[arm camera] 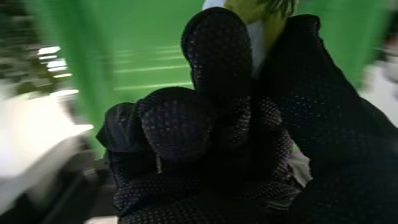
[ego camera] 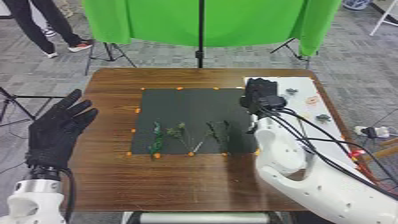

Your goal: Arrange flowers

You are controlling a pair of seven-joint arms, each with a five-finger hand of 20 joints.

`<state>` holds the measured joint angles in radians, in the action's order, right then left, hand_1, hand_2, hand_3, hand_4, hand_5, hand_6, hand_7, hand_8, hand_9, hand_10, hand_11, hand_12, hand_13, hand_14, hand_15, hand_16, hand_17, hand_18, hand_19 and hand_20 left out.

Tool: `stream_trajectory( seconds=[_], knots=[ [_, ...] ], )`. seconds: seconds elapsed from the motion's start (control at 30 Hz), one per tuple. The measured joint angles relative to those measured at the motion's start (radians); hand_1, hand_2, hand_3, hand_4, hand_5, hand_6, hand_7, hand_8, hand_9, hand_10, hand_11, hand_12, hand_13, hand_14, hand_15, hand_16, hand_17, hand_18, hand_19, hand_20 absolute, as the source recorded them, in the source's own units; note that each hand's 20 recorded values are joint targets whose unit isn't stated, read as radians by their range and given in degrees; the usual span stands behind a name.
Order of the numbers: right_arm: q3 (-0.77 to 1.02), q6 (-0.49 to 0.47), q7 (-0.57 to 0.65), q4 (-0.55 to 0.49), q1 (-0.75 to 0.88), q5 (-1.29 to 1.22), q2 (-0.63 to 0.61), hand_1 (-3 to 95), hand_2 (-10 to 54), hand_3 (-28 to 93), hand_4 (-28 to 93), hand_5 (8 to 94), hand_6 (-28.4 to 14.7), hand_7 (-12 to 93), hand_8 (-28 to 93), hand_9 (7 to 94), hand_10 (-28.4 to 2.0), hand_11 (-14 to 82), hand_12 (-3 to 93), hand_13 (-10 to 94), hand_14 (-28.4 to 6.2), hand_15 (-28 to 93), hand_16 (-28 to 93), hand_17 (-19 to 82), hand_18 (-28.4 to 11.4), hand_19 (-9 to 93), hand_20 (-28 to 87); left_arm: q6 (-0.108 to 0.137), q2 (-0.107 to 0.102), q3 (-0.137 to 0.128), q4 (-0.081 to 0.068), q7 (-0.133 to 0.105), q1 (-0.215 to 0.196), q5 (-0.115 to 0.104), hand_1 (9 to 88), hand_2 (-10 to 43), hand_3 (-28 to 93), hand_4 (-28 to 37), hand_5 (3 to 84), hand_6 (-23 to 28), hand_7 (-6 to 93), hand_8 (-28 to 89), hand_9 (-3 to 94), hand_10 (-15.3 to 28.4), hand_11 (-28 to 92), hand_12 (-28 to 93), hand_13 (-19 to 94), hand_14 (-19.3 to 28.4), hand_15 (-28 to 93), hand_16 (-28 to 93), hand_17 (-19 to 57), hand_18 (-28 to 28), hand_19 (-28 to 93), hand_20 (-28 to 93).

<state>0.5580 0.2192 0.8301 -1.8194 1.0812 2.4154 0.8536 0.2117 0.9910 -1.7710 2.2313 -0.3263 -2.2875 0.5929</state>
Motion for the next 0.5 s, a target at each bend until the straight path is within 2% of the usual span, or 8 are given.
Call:
stream_trajectory(
  seconds=[0.13,0.3,0.4,0.5],
  knots=[
    [0.01,-0.064,-0.167,0.093,-0.033,0.02,0.185,53.5,-9.5,68,-28,91.7,1.8,15,4,91.1,-8.2,34.7,28.0,76,-7.5,78,19,33,-24.3,93,54,0.009,-0.018,0.0,0.008,0.005,0.026,0.001,24.6,7.0,80,-23.8,40.5,11.0,12.0,-9,34.9,20.4,27,12,25,27.3,54,-8,-9.6,25.5,54,14],
    [-0.099,-0.066,-0.283,0.253,-0.099,0.025,0.396,52.8,-9.5,68,-28,90.9,2.2,15,4,90.0,-8.4,37.4,27.4,74,-8.0,79,20,32,-24.2,93,54,0.016,-0.072,0.0,0.013,0.007,0.057,0.002,24.7,7.0,80,-23.7,40.5,11.0,12.1,-9,34.9,20.3,27,12,25,27.2,54,-8,-9.5,25.5,54,14],
    [-0.225,-0.058,-0.281,0.302,-0.168,-0.006,0.47,52.1,-9.5,69,-28,90.6,2.5,15,3,88.7,-8.4,39.5,27.4,74,-8.2,80,20,31,-24.3,93,53,0.017,-0.106,0.007,0.004,0.011,0.098,0.002,24.6,7.0,80,-23.7,40.5,11.0,12.3,-9,34.9,20.3,27,12,25,27.2,54,-9,-9.4,25.5,54,14],
    [-0.333,-0.044,-0.232,0.304,-0.237,-0.067,0.514,52.1,-9.5,68,-28,90.3,2.9,15,3,88.3,-8.4,40.6,26.8,73,-8.3,80,20,31,-24.2,93,53,0.02,-0.13,0.028,-0.009,0.01,0.154,0.002,24.7,7.0,80,-23.7,40.6,11.1,12.2,-9,34.9,20.4,27,12,25,27.2,54,-9,-9.4,25.4,54,14]
  ],
)
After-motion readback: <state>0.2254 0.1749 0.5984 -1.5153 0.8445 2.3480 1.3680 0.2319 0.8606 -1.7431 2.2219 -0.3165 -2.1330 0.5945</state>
